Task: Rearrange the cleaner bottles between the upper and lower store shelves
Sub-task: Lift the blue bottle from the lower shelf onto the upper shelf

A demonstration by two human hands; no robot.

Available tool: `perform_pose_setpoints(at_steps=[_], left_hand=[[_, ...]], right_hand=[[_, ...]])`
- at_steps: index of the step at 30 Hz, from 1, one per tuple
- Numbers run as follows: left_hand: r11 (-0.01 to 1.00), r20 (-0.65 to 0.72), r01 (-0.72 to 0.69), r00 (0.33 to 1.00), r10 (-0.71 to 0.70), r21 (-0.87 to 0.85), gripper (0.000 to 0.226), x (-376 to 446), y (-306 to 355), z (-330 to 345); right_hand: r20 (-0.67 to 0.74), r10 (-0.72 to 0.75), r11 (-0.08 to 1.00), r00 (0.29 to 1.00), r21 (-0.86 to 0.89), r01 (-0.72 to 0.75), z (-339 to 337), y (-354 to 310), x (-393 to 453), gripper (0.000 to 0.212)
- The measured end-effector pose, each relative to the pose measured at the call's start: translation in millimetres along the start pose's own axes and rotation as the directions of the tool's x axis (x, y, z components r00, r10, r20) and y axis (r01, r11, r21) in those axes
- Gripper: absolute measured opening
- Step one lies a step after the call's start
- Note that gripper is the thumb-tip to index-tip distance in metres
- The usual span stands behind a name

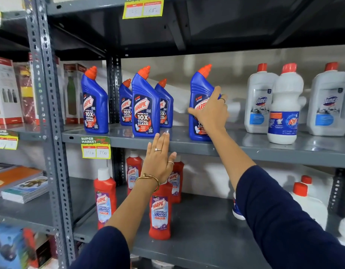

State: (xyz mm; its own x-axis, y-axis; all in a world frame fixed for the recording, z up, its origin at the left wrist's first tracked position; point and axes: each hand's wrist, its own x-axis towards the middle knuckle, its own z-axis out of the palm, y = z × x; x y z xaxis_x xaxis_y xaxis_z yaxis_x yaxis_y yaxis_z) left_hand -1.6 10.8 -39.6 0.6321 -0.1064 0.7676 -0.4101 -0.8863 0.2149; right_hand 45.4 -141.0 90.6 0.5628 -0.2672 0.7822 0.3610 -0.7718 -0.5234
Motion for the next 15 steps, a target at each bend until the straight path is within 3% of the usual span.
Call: perform_pose_setpoints(at_steps=[11, 15], left_hand=[[1.0, 0.012, 0.016, 1.0, -0.016, 0.016, 0.059, -0.1, 3.2, -1.1], [0.992, -0.003, 0.027, 1.0, -0.027, 0.126, 0.063, -0.1, 5.6, -1.0]], right_hand=[[0.015, -0.001, 1.0, 1.0, 0.004, 0.001, 2.3, 3.5, -1.8, 0.107], [0.048, 0.001, 0.999, 0.999, 0.041, -0.002, -3.9, 16.3, -11.5, 0.116]])
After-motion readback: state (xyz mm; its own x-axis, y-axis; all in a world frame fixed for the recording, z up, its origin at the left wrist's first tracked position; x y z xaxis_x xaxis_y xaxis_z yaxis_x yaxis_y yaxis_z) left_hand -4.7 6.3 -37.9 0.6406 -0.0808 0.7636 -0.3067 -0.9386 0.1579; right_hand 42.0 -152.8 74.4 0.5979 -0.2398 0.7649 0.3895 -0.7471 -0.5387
